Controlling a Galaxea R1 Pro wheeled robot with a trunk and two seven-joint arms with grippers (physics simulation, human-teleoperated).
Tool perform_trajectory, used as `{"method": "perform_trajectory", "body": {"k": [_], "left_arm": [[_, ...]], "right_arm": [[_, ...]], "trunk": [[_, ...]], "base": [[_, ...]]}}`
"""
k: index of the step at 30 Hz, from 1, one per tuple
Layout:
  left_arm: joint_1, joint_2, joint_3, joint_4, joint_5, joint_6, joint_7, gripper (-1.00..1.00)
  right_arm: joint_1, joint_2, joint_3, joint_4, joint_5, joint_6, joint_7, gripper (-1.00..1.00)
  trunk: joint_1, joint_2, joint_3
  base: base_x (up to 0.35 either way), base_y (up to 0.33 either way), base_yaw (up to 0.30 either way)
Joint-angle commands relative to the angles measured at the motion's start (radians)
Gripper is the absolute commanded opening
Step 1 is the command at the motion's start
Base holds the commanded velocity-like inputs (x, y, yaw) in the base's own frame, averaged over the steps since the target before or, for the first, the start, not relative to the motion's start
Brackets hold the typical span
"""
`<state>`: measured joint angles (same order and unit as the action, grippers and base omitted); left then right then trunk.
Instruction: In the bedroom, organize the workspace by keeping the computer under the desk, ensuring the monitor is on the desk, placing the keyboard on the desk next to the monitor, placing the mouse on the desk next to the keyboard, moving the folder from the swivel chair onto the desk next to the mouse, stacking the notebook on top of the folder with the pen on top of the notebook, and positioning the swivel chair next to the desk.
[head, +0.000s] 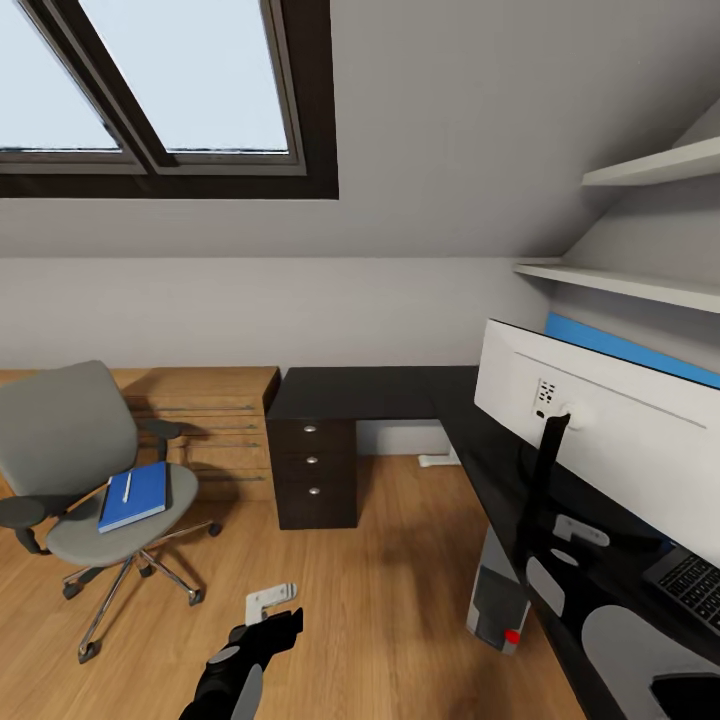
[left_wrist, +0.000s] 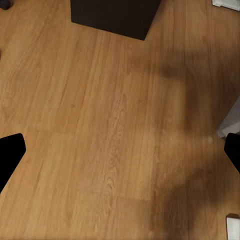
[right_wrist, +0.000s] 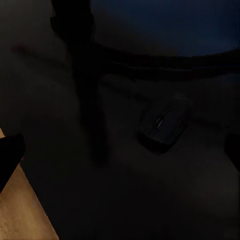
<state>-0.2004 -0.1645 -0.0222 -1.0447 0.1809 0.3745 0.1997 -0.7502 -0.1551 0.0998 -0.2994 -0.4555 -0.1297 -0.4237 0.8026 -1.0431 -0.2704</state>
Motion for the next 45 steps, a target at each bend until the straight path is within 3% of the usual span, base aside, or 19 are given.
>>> {"method": "perform_trajectory", "body": {"k": [1, 5, 11, 15, 45], "left_arm": [[-0.001, 0.0, -0.002, -0.004, 0.011, 0.004, 0.009, 1.0], [-0.001, 0.001, 0.0, -0.015, 0.017, 0.005, 0.011, 1.0], [0.0, 0.003, 0.003, -0.144, 0.106, 0.015, 0.013, 1.0], [0.001, 0.003, 0.001, -0.203, 0.126, 0.036, 0.014, 1.0], [0.001, 0.003, -0.001, -0.201, 0.129, 0.041, 0.015, 1.0]], "right_arm": [[-0.001, -0.002, -0.035, 0.0, -0.022, -0.008, -0.003, 1.0], [-0.001, -0.003, -0.078, 0.001, -0.03, -0.01, -0.003, 1.0], [-0.001, -0.004, -0.098, 0.001, -0.032, -0.012, -0.003, 1.0], [-0.001, -0.007, -0.099, 0.0, -0.031, -0.013, -0.003, 1.0], [-0.001, -0.037, -0.104, 0.0, -0.037, -0.007, -0.003, 1.0]], "trunk": [[0.0, -0.001, -0.001], [0.0, -0.001, -0.001], [0.019, -0.036, -0.017], [0.035, -0.064, -0.03], [0.15, -0.274, -0.124]], "base": [[0.0, 0.0, 0.0], [0.0, 0.0, 0.0], [0.0, 0.0, 0.0], [0.0, 0.0, 0.0], [0.0, 0.0, 0.0]]}}
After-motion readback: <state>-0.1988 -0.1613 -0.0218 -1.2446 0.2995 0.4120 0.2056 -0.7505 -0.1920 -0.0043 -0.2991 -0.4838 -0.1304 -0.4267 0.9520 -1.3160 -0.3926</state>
